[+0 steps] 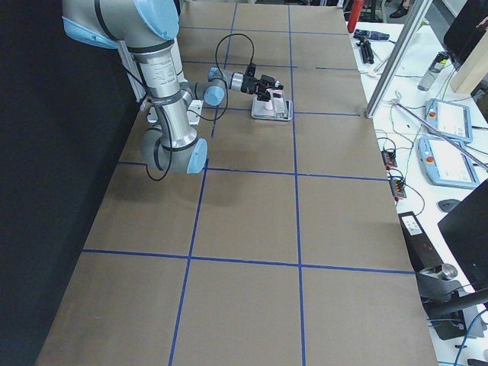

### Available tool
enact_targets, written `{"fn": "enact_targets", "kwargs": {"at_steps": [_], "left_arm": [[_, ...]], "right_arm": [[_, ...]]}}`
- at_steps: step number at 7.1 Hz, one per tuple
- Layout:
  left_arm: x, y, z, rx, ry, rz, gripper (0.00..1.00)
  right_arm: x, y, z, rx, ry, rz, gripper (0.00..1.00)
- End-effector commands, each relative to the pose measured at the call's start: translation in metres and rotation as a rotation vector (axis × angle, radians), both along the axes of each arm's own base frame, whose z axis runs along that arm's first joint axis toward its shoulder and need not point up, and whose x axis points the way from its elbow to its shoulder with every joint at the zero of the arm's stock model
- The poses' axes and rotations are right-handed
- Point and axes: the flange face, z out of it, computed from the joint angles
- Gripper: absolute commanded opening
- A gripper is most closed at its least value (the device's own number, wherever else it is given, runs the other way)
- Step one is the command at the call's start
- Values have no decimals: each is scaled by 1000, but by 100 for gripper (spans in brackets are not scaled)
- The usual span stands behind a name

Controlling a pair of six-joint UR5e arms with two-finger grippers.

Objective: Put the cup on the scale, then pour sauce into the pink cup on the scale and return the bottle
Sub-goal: 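Rotate the bottle upright with the right gripper beside the scale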

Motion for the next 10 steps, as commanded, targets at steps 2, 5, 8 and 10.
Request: {"fn": "enact_targets", "kwargs": {"at_steps": [2,5,8,10], "left_arm": [[0,-1,-2,5,1,0,100],[0,-1,-7,14,2,0,100],[0,-2,-8,17,3,0,100],[0,-3,-9,18,3,0,100]], "right_arm": [[15,3,-19,-31,-234,-17,0],[53,13,-65,-107,-623,-52,0],[69,16,-65,-138,-756,-46,0],[74,9,-58,-160,-787,-35,0]]}}
